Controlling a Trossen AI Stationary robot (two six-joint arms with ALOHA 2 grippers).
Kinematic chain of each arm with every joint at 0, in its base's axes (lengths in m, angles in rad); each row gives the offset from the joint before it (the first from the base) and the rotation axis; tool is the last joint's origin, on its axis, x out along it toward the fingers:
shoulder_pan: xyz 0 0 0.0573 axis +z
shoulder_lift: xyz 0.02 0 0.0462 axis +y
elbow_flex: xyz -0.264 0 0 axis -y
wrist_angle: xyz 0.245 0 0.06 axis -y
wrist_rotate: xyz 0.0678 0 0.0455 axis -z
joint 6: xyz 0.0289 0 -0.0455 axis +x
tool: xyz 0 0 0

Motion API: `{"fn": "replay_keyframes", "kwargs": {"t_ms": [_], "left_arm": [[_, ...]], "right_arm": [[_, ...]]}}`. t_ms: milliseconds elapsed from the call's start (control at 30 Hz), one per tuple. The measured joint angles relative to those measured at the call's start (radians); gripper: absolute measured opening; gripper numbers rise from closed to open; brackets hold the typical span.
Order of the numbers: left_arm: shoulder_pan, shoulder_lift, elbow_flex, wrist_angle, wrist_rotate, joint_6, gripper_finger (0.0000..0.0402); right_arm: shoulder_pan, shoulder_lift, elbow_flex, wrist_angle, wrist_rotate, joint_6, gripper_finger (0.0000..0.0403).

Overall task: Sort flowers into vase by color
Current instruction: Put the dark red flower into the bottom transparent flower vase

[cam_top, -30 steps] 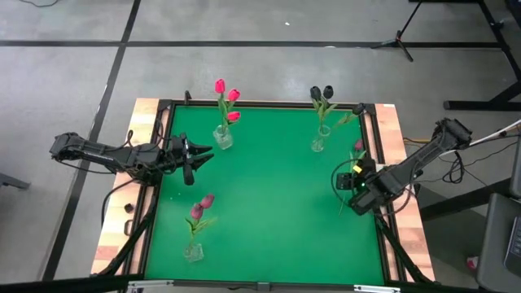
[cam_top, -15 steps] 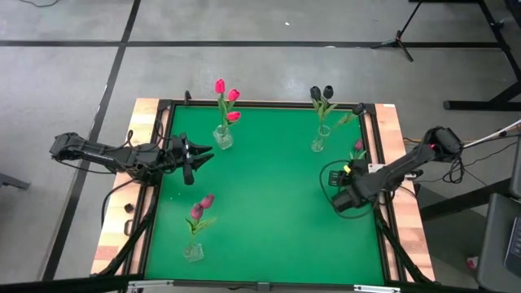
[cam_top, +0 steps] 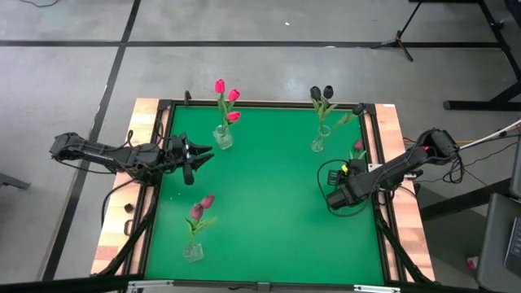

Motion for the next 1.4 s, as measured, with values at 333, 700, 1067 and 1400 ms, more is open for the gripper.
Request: {"fn": "replay_keyframes", "kwargs": {"t_ms": [333,700,1067,1400], "left_arm": [[0.0,0.0,0.0,0.0,0.0,0.0,0.0137],[0.0,0.0,0.0,0.001,0.0,-0.002,0.0137],[0.0,0.0,-0.001,0.001,0.0,-0.003,0.0137],[0.0,0.0,-0.001,0.003,0.0,-0.002,0.0137]], "right_arm": [[0.0,-0.032,-0.003,0.008,-0.049,-0.098,0.0222],[-0.034,-0.138,-0.003,0.005,-0.069,-0.151,0.0222],[-0.1,-0.033,-0.003,0.013,-0.076,-0.158,0.0222],[-0.098,0.131,-0.003,0.047,-0.154,-0.159,0.0222]]}}
